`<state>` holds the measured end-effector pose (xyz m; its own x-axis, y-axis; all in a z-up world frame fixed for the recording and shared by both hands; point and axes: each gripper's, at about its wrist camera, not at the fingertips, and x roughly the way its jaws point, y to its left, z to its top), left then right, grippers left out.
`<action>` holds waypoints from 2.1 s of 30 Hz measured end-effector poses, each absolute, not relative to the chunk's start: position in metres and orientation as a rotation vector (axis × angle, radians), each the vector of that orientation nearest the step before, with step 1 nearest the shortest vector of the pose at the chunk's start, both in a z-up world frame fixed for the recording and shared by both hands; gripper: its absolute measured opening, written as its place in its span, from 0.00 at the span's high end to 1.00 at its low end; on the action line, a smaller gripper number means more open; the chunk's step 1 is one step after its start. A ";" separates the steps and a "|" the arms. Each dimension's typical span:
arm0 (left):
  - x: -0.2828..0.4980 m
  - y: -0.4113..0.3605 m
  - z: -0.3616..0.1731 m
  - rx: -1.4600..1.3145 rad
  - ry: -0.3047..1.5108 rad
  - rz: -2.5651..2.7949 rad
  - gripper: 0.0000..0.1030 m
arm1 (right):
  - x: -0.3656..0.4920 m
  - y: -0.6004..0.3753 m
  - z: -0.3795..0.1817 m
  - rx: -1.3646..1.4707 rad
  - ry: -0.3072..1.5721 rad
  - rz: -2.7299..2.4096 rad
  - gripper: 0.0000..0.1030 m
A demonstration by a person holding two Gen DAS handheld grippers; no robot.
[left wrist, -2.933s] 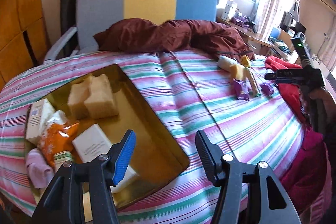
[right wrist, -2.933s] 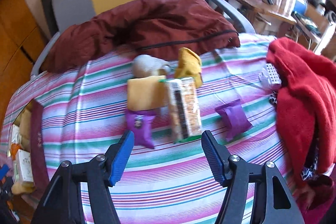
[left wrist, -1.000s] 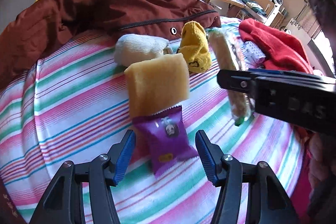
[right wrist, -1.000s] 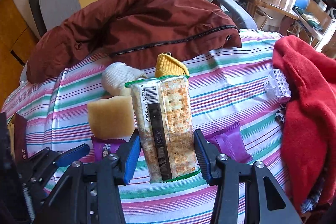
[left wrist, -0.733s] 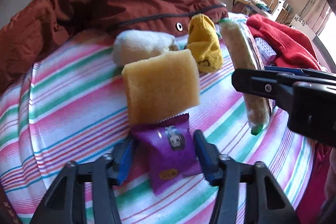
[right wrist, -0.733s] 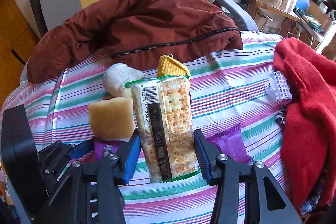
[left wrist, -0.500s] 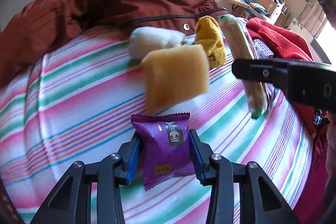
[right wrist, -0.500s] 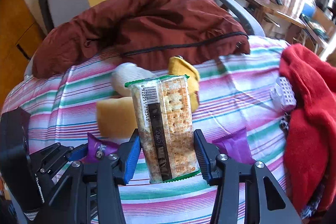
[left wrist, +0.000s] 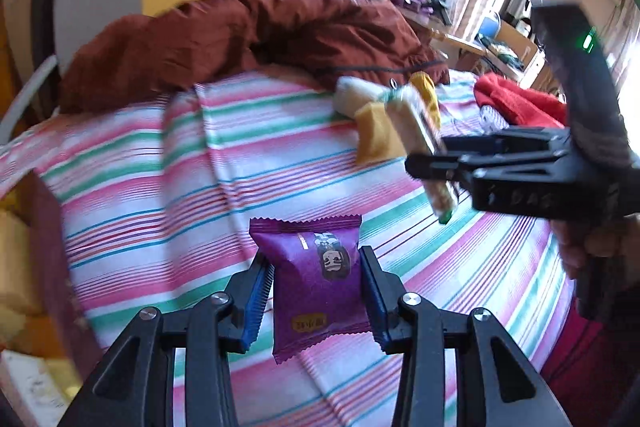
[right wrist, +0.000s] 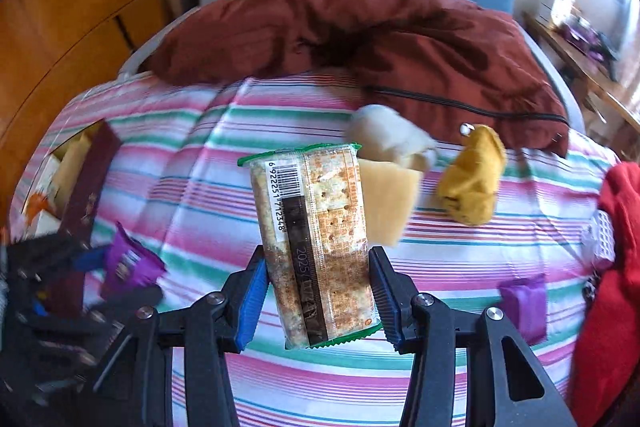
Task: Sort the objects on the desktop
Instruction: 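Grasp the purple snack packet with the left gripper while the right lifts the crackers, then carry the packet and cracker pack to the gold tray and release both, then withdraw both open grippers from the gold tray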
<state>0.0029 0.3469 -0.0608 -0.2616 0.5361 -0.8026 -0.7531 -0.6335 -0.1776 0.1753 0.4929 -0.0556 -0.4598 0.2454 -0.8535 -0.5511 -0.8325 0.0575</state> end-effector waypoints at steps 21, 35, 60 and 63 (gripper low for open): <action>-0.068 0.140 0.001 -1.081 0.051 2.409 0.56 | 0.072 0.320 -0.007 -1.305 0.525 2.692 0.51; -0.073 0.055 -0.021 -1.188 -0.100 2.519 0.43 | 0.046 0.253 -0.042 -1.448 0.588 2.698 0.33; -0.004 0.081 -0.010 -1.075 0.112 2.498 0.43 | 0.084 0.243 -0.037 -1.376 0.373 2.632 0.28; -0.001 0.085 -0.010 -1.067 0.124 2.494 0.43 | 0.087 0.249 -0.033 -1.364 0.364 2.622 0.28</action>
<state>-0.0013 0.0849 -0.0097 -0.6154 0.3455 -0.7085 -0.4141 -0.9065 -0.0824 0.0870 0.2485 -0.0333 -0.5698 0.0327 -0.8211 -0.2550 -0.9569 0.1389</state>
